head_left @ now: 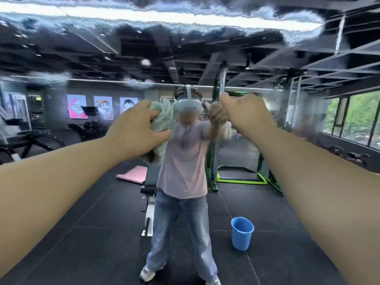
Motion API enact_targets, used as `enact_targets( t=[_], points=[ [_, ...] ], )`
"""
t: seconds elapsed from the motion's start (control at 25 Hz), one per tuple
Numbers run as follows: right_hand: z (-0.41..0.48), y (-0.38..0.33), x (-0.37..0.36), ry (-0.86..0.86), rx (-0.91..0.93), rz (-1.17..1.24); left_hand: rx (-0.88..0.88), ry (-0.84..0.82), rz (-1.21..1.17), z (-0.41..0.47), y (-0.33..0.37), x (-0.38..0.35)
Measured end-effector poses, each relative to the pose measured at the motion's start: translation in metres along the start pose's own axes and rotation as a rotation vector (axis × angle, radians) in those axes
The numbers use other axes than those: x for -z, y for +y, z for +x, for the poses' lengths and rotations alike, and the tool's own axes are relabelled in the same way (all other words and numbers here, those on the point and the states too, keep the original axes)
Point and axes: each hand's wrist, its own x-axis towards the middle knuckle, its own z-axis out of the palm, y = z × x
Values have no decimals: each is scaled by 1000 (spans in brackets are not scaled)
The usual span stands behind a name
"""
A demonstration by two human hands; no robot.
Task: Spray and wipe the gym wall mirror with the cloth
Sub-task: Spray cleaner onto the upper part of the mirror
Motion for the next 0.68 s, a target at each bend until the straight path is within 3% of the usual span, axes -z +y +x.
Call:
enact_targets(
  t=[0.24, 0.44, 0.68],
  points=[
    [-63, -123, -141, -233, 83, 11, 118, 3, 22, -62, -161, 94],
    [-92, -174, -216, -387, 178, 20, 214, -4, 45, -95, -234, 124],
    [-124, -245, -297, -506, 339, -152, 394, 5, 114, -157, -320, 160]
  ],
)
